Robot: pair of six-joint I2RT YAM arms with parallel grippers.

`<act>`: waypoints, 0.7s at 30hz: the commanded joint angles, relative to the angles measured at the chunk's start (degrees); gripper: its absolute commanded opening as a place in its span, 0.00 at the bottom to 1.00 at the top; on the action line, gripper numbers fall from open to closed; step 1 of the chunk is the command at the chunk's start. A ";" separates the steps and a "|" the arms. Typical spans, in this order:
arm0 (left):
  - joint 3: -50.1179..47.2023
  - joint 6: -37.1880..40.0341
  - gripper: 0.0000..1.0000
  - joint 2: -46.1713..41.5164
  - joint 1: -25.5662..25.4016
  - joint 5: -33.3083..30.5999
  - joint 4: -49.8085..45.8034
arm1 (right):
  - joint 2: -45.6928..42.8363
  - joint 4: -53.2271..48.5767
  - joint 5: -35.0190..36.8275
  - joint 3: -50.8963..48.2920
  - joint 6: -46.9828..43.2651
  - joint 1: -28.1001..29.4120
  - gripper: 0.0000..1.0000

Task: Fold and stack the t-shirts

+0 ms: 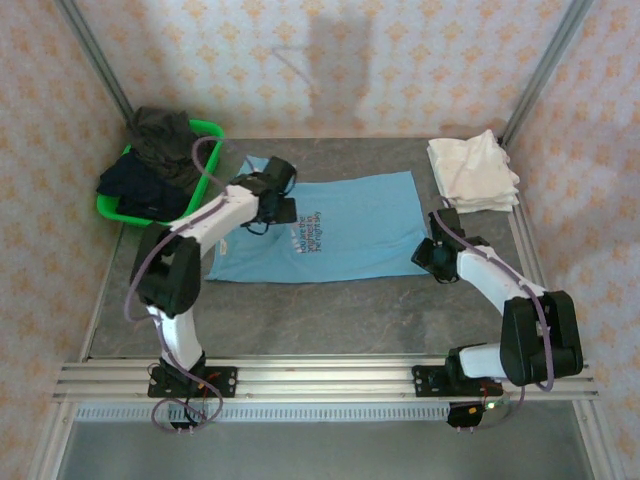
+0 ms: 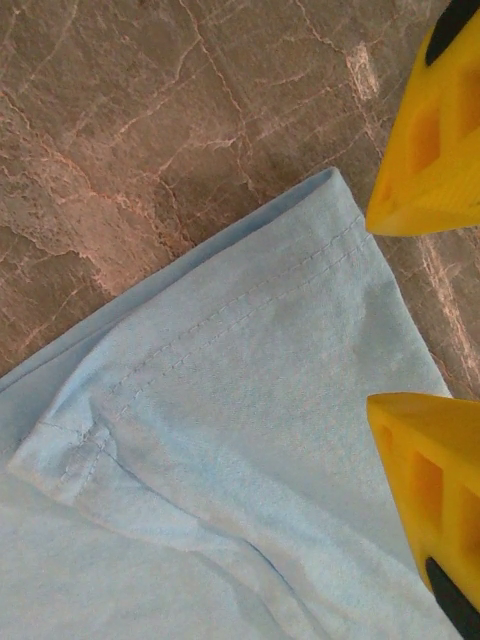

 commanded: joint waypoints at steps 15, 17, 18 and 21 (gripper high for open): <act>0.83 2.61 0.29 11.62 8.04 3.08 0.74 | 1.06 -1.40 1.48 1.37 -0.33 0.78 0.44; 0.84 2.57 0.21 11.52 8.17 2.93 0.74 | 0.94 -1.59 1.54 1.37 -0.31 0.81 0.44; 0.60 2.50 0.18 11.07 8.17 2.82 0.87 | 0.98 -1.58 1.63 1.26 -0.31 0.87 0.43; 0.06 2.43 0.12 9.58 8.17 2.16 0.55 | 1.04 -1.49 1.78 1.20 -0.32 0.80 0.43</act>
